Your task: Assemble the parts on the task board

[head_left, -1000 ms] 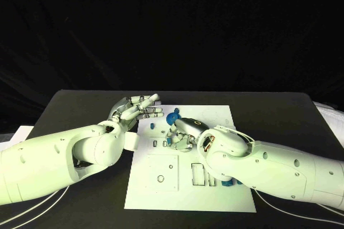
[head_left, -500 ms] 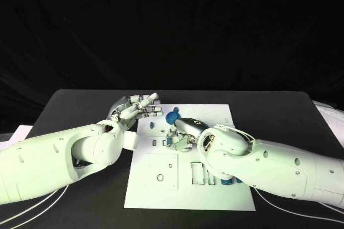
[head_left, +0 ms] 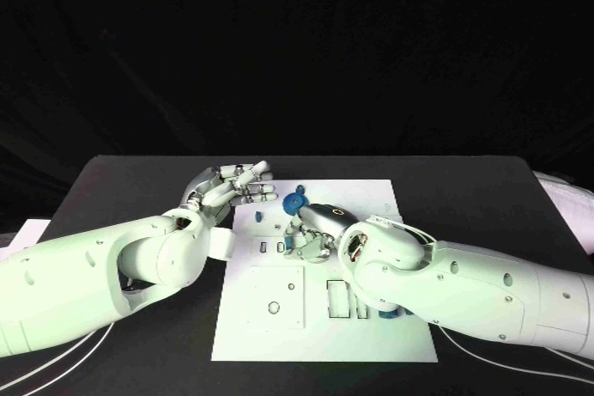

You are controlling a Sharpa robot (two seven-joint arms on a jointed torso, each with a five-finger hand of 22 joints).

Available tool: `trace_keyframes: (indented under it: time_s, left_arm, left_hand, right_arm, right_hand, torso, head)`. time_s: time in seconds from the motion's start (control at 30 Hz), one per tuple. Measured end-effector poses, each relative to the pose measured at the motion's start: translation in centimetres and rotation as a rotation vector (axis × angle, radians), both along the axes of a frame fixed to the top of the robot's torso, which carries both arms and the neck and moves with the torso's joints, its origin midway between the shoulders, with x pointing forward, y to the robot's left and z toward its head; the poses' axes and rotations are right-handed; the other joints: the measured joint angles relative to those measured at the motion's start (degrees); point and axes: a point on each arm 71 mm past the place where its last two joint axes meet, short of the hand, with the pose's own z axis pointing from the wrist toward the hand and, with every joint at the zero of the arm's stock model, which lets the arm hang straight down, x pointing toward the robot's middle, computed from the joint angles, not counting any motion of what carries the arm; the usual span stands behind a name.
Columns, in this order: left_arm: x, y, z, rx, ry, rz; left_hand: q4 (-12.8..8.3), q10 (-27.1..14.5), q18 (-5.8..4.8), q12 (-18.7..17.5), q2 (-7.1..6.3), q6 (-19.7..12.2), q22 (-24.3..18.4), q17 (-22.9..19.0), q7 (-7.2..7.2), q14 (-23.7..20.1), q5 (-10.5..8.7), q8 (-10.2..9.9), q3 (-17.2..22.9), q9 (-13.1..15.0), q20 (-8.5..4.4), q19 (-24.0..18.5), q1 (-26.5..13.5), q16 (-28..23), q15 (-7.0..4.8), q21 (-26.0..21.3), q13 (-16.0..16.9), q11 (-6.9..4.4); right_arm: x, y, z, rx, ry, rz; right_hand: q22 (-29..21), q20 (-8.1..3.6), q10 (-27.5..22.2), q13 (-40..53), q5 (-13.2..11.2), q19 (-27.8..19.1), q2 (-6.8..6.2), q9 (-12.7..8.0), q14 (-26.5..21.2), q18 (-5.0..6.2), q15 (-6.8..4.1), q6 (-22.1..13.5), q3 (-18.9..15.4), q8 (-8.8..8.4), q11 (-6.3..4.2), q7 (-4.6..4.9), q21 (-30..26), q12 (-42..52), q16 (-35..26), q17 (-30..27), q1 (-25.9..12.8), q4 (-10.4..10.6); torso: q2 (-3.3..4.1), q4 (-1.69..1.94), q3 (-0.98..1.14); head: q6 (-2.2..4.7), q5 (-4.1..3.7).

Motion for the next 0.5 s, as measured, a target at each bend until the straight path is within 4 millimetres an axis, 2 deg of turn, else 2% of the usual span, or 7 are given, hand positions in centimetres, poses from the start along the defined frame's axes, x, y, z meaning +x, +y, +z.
trace_keyframes:
  time_s: [0.17, 0.27, 0.5]
  left_arm:
    - [0.02, 0.00, -0.02, 0.000, 0.001, 0.000]
    - [0.03, 0.01, -0.03, 0.001, 0.002, 0.000]
    - [0.09, 0.09, -0.08, 0.002, 0.005, 0.002]
  left_hand:
    - [-0.2, 0.0, 0.01, 0.0, 0.38, 0.0, 0.0, 0.1, 0.00, 0.0, 0.00, 0.0, 0.1, 0.0, 0.00, 0.0, 0.4, 0.0, 0.00, 0.0, 0.0, 0.00]
    - [-0.3, 0.0, 0.00, 0.0, 0.38, 0.0, 0.0, 0.1, 0.00, 0.0, 0.00, 0.0, 0.0, 0.0, 0.00, 0.0, 0.4, 0.0, 0.00, 0.0, 0.0, 0.00]
    - [-0.4, 0.0, 0.00, 0.0, 0.38, 0.0, 0.0, 0.1, 0.00, 0.0, 0.00, 0.0, 0.0, 0.0, 0.02, 0.0, 0.4, 0.0, 0.00, -0.2, 0.0, 0.00]
  right_arm:
    - [-0.12, -0.04, -0.04, 0.016, -0.007, -0.005]
    - [-0.23, -0.20, 0.04, 0.031, -0.014, -0.011]
    - [-0.97, -0.53, 0.58, 0.090, -0.040, -0.020]
  right_hand:
    - [0.0, 0.41, 0.0, 0.0, -0.4, 0.0, -0.55, 0.0, 0.0, 0.00, 0.00, -0.9, -1.3, 0.04, 0.00, 0.19, -0.2, -0.4, 0.0, 0.0, -0.1, 0.6]
    - [0.0, 0.41, -0.1, 0.0, -0.4, 0.0, -0.55, 0.0, 0.2, -0.01, 0.20, -1.1, -1.8, 0.05, 0.32, 0.11, -0.2, -0.4, 0.0, 0.0, -0.1, 0.9]
    - [0.0, 0.41, -0.1, 0.0, -0.4, 0.0, -0.77, 0.0, 0.2, 0.00, 0.20, -1.1, -2.0, 0.05, 0.36, 0.11, -0.2, -0.4, 0.0, 0.0, -0.3, 1.1]
  torso:
    - [0.01, 0.00, 0.03]
    - [0.01, 0.02, 0.03]
    - [0.01, 0.03, 0.03]
  head:
    - [0.04, -0.12]
    - [-0.01, -0.19]
    - [-0.08, -0.18]
